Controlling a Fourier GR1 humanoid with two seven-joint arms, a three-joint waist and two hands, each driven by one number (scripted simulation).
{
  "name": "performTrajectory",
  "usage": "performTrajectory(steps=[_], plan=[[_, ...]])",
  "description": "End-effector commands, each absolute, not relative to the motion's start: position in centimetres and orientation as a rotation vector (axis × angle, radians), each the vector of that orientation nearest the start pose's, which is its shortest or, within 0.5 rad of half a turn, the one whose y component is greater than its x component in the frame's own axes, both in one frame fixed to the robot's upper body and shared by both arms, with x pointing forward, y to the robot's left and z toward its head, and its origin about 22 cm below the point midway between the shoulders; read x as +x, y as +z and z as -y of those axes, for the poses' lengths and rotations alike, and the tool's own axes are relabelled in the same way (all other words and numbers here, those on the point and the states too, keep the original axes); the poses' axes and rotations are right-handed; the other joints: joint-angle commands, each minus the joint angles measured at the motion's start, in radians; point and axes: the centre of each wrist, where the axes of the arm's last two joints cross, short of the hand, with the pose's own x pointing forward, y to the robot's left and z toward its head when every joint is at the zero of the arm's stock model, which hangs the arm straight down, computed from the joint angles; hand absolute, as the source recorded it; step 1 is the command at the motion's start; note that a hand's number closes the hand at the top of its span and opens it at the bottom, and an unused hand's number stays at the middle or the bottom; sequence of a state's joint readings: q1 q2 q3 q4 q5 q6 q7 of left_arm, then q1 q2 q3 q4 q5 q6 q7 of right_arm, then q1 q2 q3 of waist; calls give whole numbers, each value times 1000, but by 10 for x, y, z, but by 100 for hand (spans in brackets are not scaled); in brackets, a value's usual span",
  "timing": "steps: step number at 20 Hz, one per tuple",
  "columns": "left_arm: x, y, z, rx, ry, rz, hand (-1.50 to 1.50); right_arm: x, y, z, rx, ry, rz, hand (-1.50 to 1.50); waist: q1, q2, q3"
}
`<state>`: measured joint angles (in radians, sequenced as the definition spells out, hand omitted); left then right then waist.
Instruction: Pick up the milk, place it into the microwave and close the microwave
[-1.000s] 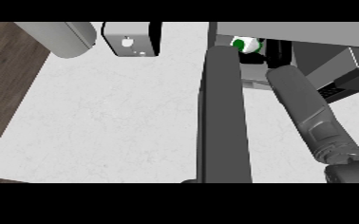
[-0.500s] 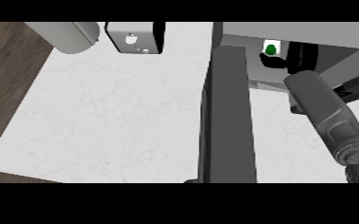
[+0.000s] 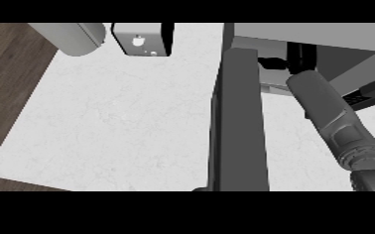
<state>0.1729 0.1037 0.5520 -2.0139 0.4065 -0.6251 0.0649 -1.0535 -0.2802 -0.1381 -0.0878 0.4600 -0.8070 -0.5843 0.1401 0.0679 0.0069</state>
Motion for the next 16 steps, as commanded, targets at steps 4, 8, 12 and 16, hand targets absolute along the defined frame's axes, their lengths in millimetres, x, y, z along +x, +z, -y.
performTrajectory(steps=[4,8,12,16], plan=[[164,81,-361,-159,-165,1893,-150,442,43,245,-925,486,1853,-150,-21,-5,-1],[164,87,-350,-222,-213,1920,-150,438,33,237,-803,437,1887,-150,-22,-13,0],[166,76,-351,-257,-245,1887,-150,430,18,244,-652,358,1918,-150,-47,-21,-1],[174,75,-336,-305,-256,1899,-150,428,15,241,-519,270,1930,-150,-62,-29,-2]])
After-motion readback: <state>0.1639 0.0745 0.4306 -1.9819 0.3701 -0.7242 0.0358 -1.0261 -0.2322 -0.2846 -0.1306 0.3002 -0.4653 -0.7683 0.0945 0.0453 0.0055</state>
